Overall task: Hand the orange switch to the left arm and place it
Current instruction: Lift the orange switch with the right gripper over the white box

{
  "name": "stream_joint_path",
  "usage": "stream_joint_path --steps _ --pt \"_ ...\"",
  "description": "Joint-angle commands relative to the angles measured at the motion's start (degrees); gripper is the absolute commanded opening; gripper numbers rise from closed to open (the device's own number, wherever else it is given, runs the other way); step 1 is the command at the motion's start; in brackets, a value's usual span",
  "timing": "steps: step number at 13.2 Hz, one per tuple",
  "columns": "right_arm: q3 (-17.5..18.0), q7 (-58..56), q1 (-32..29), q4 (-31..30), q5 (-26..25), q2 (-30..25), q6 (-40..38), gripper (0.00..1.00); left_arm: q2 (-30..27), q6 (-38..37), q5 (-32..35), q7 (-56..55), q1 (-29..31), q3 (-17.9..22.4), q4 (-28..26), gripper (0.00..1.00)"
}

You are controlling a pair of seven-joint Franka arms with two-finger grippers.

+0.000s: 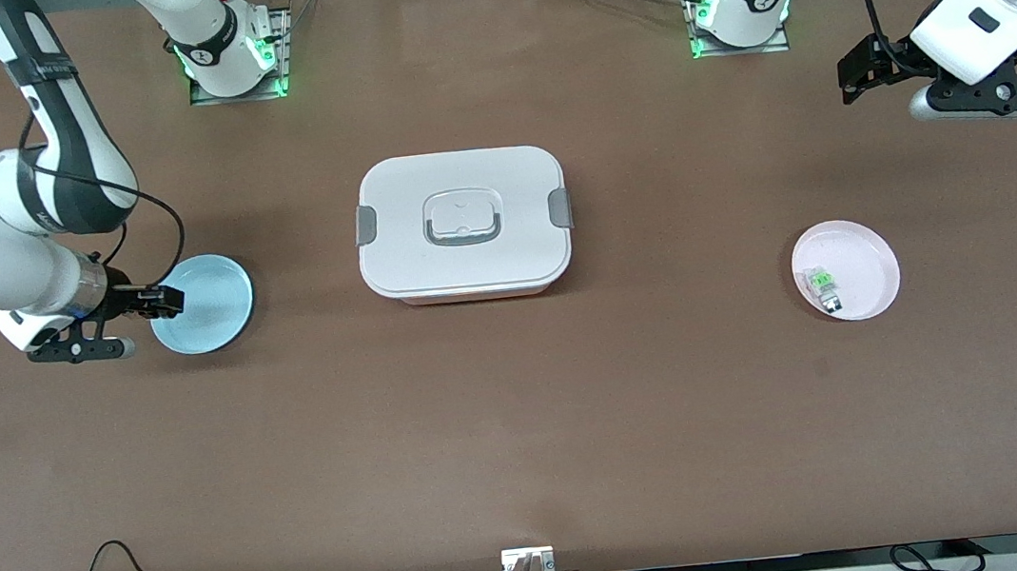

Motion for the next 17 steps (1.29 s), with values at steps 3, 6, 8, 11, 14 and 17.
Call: stream_joint_path --steps 3,6,8,11,14,17 --pt "4.3 -1.5 -0.2 8.9 2.4 -2.5 -8.1 0.44 0.5 -1.0 1.4 1.0 0.1 -0.2 1.6 1.00" --pt "7.5 -1.5 -0.2 12.9 2.8 -3.2 -10.1 0.44 0.5 -1.0 1.4 1.0 0.1 -0.2 1.6 1.00" --pt "8.9 -1.3 -0.2 14.6 4.5 -3.4 -10.9 0.44 0.5 -1.0 1.4 1.0 0.1 -0.2 1.6 1.00" --pt "9.0 -1.7 -0.1 16.7 5.0 -3.4 -12.3 0.44 0.6 -1.0 0.7 1.0 0.5 -0.1 1.6 1.00" --pt "9.0 -4.2 0.0 19.4 5.1 -3.4 -14.4 0.44 1.5 -2.3 -1.7 0.5 0.7 0.1 1.6 1.00" --pt "9.1 -10.4 0.1 22.4 5.0 -3.4 -16.0 0.44 1.9 -3.3 -5.7 0.4 1.2 0.4 1.5 1.00"
